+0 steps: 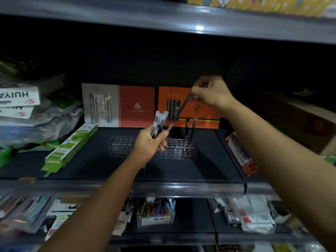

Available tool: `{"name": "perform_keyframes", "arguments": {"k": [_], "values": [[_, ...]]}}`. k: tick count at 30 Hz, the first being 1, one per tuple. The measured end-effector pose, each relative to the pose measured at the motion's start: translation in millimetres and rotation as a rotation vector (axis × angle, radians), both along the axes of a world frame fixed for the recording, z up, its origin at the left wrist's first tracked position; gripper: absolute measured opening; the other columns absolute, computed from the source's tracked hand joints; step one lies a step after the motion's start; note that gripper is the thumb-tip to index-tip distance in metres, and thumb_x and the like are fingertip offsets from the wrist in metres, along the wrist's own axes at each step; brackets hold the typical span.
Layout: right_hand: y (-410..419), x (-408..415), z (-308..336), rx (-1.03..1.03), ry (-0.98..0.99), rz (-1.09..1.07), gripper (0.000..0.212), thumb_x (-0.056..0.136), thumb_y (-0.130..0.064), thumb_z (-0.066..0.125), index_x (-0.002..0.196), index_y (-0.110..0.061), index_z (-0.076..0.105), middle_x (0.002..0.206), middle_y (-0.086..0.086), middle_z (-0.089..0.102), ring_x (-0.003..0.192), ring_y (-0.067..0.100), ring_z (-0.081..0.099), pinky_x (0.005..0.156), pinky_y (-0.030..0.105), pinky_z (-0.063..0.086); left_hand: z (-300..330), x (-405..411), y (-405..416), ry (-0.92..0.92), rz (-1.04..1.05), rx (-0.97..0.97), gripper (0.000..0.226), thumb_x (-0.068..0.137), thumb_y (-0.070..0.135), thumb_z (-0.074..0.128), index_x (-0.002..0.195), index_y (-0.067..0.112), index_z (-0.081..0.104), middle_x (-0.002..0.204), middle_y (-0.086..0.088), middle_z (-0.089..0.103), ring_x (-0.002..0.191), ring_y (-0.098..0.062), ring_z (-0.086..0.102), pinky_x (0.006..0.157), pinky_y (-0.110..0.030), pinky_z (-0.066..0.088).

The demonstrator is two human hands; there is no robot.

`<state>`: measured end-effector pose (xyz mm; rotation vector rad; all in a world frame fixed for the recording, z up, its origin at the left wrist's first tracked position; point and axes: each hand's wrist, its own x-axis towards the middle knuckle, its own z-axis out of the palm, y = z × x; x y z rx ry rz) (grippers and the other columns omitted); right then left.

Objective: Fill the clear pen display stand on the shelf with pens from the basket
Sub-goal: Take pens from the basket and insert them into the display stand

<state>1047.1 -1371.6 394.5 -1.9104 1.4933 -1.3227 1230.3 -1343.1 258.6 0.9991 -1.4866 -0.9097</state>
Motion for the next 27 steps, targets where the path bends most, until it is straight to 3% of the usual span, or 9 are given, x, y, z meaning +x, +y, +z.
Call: {"name": "perform_keyframes", "arguments": {"k": [2,5,7,12,15,23,27], "values": [[-2.5,-2.2,0.6,-0.039,-0.016,-0.019,0.013,0.085,-0.005,0.063,0.074,-0.011,0.060,0.064,0.000,0.063,0.051,0.002,0.058,0.052,0.016,0.045,0.3,0.8,-0.4,-0.009,0.009,-0.005,0.011,0.092,0.014,0.057,0.082,0.012,0.058,0.061,-0.005,0.060,0.046,-0.009,0.054,0.049,-0.021,0.047],[-6.4,-4.5,-2.1,-0.055,0.023,-0.042,0.016,0.085,-0.006,0.064,0.072,-0.015,0.059,0.066,-0.002,0.064,0.059,0.006,0.061,0.056,0.022,0.048,0.4,1.7,-2.0,-0.010,0.025,-0.004,0.008,0.092,0.015,0.057,0.087,0.009,0.058,0.061,-0.006,0.060,0.045,-0.008,0.053,0.048,-0.019,0.045],[-9.4,-4.3,-8.5,-0.056,0.135,-0.044,0.008,0.085,-0.008,0.064,0.078,-0.012,0.063,0.069,-0.002,0.065,0.065,0.012,0.062,0.059,0.025,0.049,0.4,1.5,-3.6,-0.010,0.031,-0.003,0.008,0.092,0.016,0.057,0.088,0.010,0.058,0.061,-0.005,0.060,0.045,-0.008,0.053,0.048,-0.019,0.045],[-16.2,-1.6,-31.7,-0.090,0.359,-0.007,0.006,0.085,-0.007,0.063,0.080,-0.010,0.064,0.070,-0.004,0.062,0.067,0.010,0.060,0.056,0.015,0.044,-0.1,-2.8,-6.8,-0.023,0.017,-0.013,0.011,0.092,0.017,0.058,0.082,0.015,0.057,0.061,-0.005,0.060,0.045,-0.007,0.053,0.048,-0.017,0.045],[-20.2,-2.6,-41.0,-0.098,0.396,-0.012,0.005,0.083,-0.005,0.063,0.080,-0.007,0.065,0.072,0.001,0.064,0.065,0.013,0.061,0.052,0.013,0.043,-0.2,-5.2,-7.1,-0.026,0.002,-0.023,0.012,0.092,0.017,0.058,0.080,0.018,0.056,0.061,-0.005,0.060,0.045,-0.006,0.053,0.048,-0.017,0.045],[-25.1,-3.7,-46.8,-0.117,0.433,0.004,0.004,0.084,-0.006,0.062,0.082,-0.003,0.065,0.075,0.008,0.068,0.070,0.021,0.065,0.061,0.028,0.050,0.5,-7.7,-7.7,-0.043,0.008,-0.025,0.014,0.092,0.016,0.058,0.078,0.018,0.055,0.061,-0.005,0.060,0.045,-0.006,0.053,0.048,-0.018,0.046],[-28.1,-7.3,-48.5,-0.112,0.431,-0.005,0.005,0.085,-0.009,0.063,0.082,-0.005,0.064,0.073,0.005,0.066,0.067,0.018,0.063,0.054,0.017,0.044,-1.0,-8.6,-7.8,-0.059,0.006,-0.031,0.015,0.092,0.016,0.058,0.078,0.018,0.055,0.061,-0.006,0.060,0.046,-0.008,0.053,0.050,-0.019,0.046]]}}
